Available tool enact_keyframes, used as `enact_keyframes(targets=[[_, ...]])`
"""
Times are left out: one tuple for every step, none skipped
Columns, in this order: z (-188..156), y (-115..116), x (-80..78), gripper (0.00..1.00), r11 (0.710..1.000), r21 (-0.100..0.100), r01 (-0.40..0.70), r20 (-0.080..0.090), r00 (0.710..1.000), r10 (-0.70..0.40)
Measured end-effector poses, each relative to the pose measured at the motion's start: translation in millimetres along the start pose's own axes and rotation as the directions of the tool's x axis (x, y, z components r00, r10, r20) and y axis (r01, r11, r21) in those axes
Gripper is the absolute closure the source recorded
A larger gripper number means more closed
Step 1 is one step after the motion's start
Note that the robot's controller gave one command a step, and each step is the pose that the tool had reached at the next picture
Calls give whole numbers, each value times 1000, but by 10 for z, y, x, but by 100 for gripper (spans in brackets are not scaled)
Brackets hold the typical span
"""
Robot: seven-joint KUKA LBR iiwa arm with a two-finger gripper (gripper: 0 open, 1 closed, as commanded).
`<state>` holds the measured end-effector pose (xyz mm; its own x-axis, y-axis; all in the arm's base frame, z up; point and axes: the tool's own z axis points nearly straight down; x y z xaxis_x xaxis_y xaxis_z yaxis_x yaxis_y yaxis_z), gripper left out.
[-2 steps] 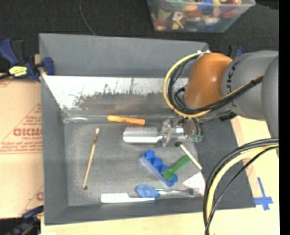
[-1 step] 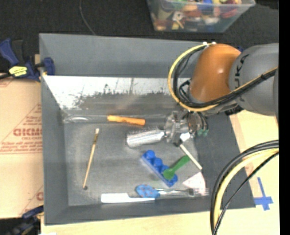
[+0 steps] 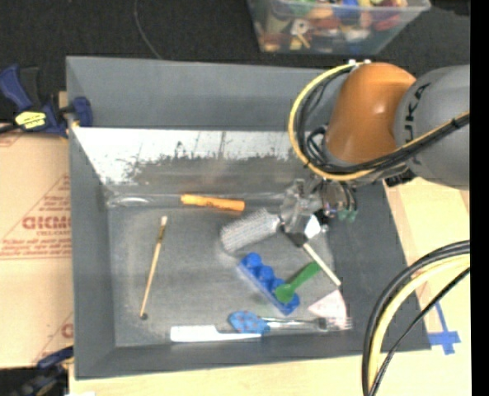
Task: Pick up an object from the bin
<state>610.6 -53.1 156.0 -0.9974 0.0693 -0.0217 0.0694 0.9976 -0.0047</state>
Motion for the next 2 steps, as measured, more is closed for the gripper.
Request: enact_keyframes(targets=[[-113,-5,4,100,1000,0,0,-2,1000,0],[-272,-9,-4,100,1000,0,0,0,1000,0]])
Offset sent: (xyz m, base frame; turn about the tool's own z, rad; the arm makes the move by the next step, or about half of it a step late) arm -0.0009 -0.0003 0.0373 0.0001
